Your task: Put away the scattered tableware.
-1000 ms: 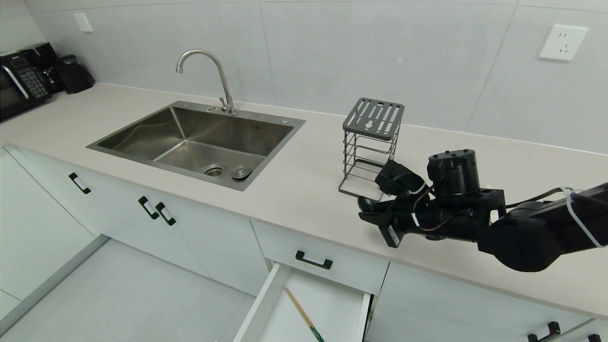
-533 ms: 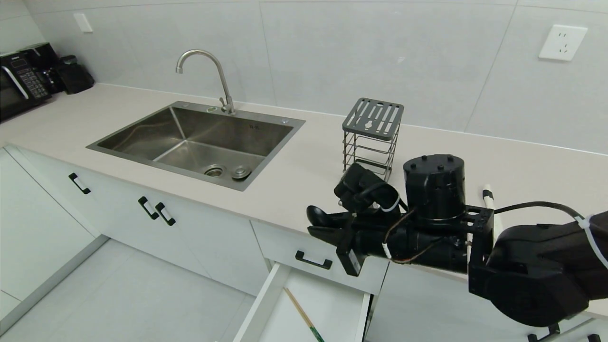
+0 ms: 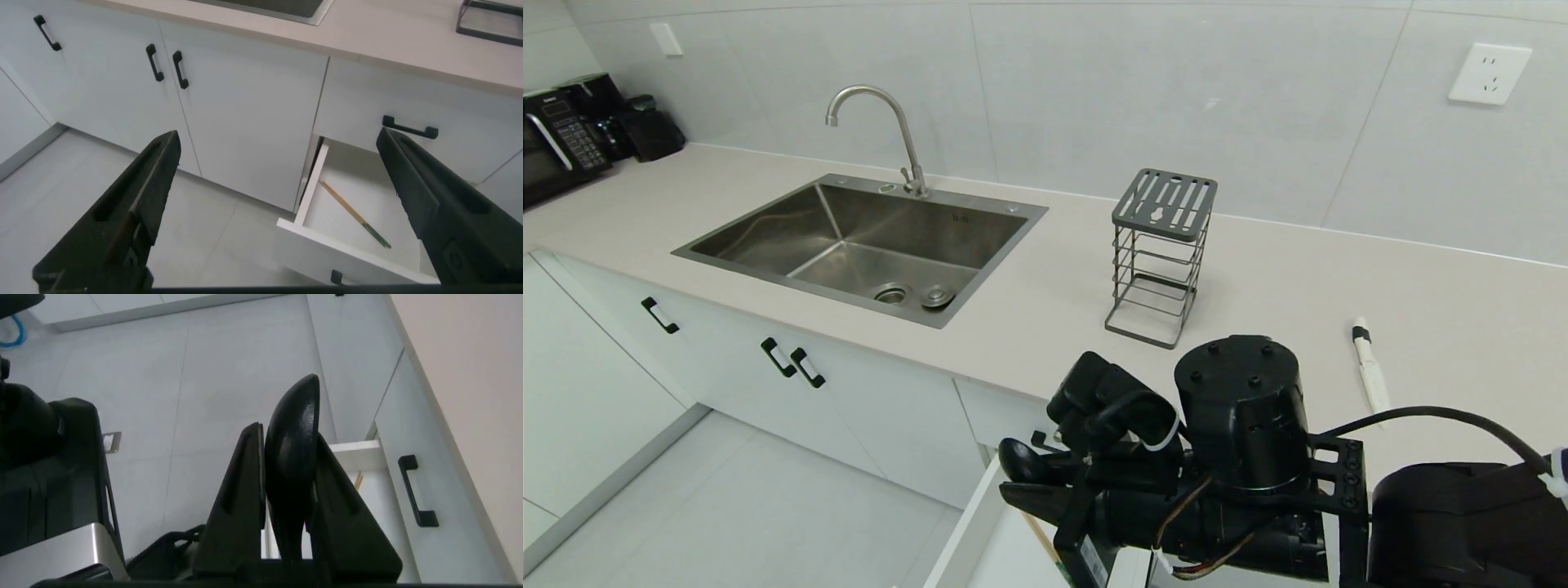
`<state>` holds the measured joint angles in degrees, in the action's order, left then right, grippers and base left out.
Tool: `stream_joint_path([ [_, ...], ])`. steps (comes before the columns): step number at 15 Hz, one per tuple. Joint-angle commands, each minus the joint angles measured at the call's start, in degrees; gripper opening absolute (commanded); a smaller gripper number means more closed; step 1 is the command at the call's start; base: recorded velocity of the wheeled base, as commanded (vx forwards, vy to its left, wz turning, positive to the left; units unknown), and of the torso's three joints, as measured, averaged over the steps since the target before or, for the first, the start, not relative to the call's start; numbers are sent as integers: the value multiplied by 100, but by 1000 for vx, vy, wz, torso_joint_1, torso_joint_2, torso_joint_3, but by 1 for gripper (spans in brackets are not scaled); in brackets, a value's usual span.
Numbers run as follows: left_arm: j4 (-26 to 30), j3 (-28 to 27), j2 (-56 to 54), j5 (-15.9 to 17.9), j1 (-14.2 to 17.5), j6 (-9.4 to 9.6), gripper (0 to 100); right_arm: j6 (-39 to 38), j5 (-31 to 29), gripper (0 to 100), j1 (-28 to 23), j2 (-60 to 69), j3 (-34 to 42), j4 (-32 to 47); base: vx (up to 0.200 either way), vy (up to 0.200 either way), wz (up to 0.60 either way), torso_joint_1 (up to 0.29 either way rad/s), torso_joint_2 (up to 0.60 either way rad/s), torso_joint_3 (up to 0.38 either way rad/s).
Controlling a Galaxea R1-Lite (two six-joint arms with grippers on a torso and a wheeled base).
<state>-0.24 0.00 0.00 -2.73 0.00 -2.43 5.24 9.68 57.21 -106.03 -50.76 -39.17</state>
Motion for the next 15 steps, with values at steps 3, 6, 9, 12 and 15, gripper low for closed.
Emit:
stream_joint_path([
  [3, -2, 0, 0, -8, 0, -4, 100, 12, -28, 0, 36, 13, -13, -3, 0, 0, 0, 0, 0, 0],
  [6, -2, 0, 0, -8, 0, -4, 100, 38, -28, 0, 36, -5, 14, -3, 0, 0, 0, 0, 0, 0],
  [9, -2, 0, 0, 1, 0, -4, 100, 161, -45, 0, 27, -23, 22, 32, 0, 0, 0, 0, 0, 0],
  [12, -2, 0, 0, 1, 0, -4, 100, 161, -230, 0, 27, -23, -4, 41, 0, 0, 0, 0, 0, 0],
  [15, -2, 0, 0, -8, 0, -4, 100, 161, -238, 0, 27, -5, -13, 41, 0, 0, 0, -35, 66, 40],
])
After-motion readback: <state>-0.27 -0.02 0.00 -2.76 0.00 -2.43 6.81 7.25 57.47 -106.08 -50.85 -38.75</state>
